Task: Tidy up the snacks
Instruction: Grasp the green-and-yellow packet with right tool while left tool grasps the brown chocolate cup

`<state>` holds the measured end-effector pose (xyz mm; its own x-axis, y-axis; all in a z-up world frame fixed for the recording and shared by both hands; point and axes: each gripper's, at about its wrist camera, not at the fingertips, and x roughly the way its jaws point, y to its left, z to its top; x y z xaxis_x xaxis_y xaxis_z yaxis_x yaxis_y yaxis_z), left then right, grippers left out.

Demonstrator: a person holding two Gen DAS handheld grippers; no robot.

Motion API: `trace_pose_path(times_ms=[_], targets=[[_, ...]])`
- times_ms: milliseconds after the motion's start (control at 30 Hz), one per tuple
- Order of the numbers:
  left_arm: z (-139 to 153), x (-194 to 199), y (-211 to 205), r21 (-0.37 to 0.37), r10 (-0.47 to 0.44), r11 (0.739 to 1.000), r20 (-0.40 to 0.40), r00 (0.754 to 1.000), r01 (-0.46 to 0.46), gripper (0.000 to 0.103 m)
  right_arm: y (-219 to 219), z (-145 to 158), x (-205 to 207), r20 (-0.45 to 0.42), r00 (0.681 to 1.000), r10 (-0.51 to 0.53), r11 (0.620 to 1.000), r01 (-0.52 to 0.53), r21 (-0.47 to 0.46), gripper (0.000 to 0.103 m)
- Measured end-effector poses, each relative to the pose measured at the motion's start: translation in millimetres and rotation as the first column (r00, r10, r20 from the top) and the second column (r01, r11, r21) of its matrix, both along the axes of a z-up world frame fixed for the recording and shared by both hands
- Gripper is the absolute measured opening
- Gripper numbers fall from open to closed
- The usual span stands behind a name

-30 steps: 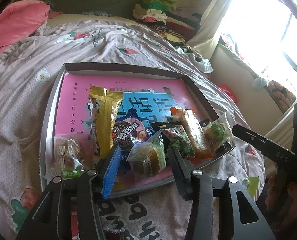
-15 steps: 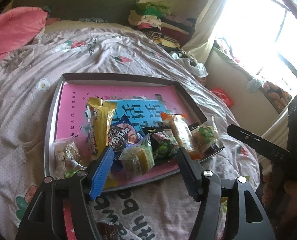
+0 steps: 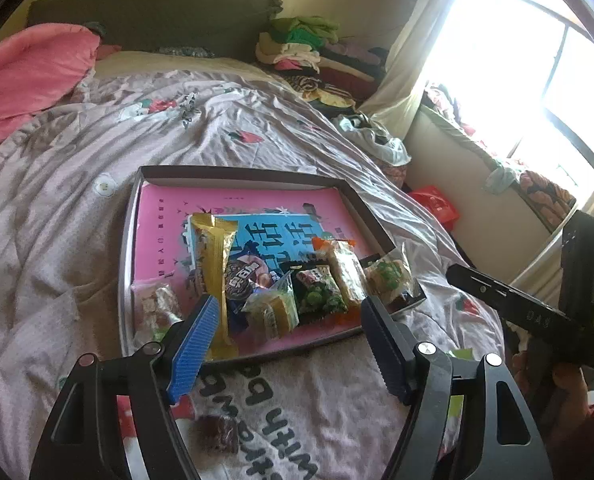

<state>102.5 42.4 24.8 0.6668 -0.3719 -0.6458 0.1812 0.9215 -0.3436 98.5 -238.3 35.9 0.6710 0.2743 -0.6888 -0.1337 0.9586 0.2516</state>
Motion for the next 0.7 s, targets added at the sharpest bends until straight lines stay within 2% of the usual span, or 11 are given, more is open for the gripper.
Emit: trace_pose_path(times_ms=[400, 700], targets=[[3, -21, 30, 0.013, 0.063, 0.998, -0.024, 0.998, -0.062, 0.075, -13, -19, -32, -0.086, 0.996, 0.012, 1.0, -0.011, 0.014, 0.067], [-14, -35, 40, 0.045, 0.08, 0.996, -0.089, 0.993, -0.076, 0.075, -18, -35, -49, -0.152, 0.988, 0.009, 0.999, -0.003, 0.046, 0.068]])
